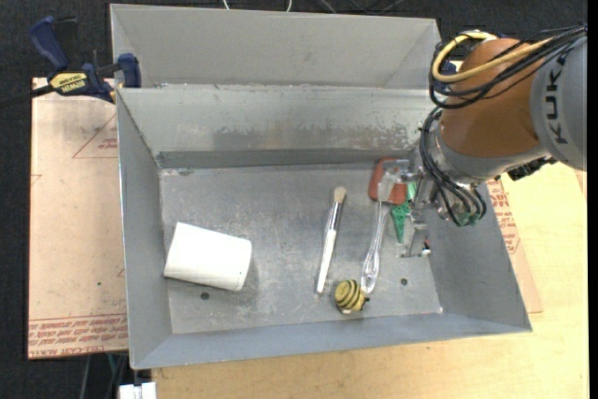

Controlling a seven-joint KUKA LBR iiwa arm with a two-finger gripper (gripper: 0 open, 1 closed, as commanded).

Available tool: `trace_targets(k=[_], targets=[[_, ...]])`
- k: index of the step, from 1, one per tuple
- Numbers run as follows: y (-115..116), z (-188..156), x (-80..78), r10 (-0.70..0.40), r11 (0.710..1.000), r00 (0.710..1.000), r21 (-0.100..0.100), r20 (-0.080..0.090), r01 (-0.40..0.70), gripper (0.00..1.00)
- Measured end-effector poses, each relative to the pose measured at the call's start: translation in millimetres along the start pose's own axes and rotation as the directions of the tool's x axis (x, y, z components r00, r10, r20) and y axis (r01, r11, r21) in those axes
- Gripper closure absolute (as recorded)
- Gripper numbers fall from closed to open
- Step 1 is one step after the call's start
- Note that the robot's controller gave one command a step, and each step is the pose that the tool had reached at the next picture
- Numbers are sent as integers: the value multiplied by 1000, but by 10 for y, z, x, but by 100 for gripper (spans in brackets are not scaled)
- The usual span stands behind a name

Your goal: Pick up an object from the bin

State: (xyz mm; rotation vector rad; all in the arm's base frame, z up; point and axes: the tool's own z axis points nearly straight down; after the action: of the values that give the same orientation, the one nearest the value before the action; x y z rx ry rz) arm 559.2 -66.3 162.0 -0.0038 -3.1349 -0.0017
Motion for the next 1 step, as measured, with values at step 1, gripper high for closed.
trace_targets(k=[1], targets=[[0, -48, -20, -1, 1000, 1000, 1, 8, 1, 0]])
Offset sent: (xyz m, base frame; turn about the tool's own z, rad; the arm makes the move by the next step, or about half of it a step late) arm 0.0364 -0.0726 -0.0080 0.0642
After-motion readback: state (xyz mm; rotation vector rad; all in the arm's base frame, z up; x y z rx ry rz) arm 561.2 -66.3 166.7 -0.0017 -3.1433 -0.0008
